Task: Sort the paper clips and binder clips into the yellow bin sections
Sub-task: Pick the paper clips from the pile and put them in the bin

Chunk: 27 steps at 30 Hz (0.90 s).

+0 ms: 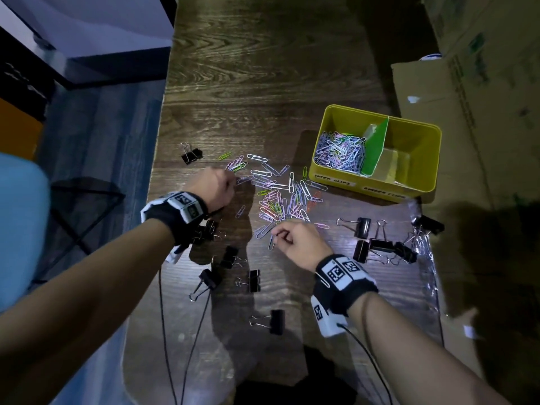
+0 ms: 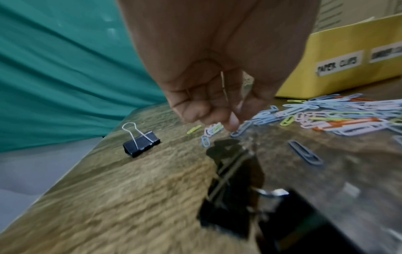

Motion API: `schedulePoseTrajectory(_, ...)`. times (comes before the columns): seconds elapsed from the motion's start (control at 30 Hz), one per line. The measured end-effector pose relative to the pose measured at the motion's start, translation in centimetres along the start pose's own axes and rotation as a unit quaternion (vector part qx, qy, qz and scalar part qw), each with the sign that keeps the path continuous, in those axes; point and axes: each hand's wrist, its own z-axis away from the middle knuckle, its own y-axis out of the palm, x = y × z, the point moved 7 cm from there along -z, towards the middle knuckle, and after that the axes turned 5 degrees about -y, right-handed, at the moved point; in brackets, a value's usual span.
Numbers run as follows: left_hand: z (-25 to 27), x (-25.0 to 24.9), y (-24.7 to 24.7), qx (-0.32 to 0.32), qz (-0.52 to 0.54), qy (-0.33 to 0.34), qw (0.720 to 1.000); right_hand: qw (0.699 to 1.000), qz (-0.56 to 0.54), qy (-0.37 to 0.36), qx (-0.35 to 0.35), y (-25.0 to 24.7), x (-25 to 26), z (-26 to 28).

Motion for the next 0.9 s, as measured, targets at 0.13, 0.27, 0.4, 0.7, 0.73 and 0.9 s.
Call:
schedulePoseTrajectory(0.13,-2.1,0.4,-0.7,0.024,0.019,-0.035,0.999,0.996,-0.022,-0.005,0.084,2.0,0.4,1.3)
schedulePoseTrajectory(0.27,-3.2,0.3,0.0,0.044,-0.009,-0.084,0.995,0.99,0.001,-0.03,0.141,4.6,1.4,1.5)
schedulePoseTrajectory(0.4,-3.2,-1.6,0.6,0.031,-0.029,-0.091,0.995,0.995,-0.005,-0.023,0.1,3.9,0.9,1.8)
schedulePoseTrajectory(0.7,3.0,-8.4,4.8,-0.012,0.042,0.034,0.998,0.978,0.126,0.091,-0.138,-4.5,-2.8,3.0)
schedulePoseTrajectory(0.73,3.3,-7.7,4.6,-0.024,0.054,0.021,0.998,0.981,0.133,0.101,-0.102,-4.3,-3.3,3.2)
schedulePoseTrajectory(0.9,4.3,-4.1,4.7,-0.006,0.053,-0.093,0.994,0.983,0.158,0.086,0.04,-2.0,-3.3,3.4)
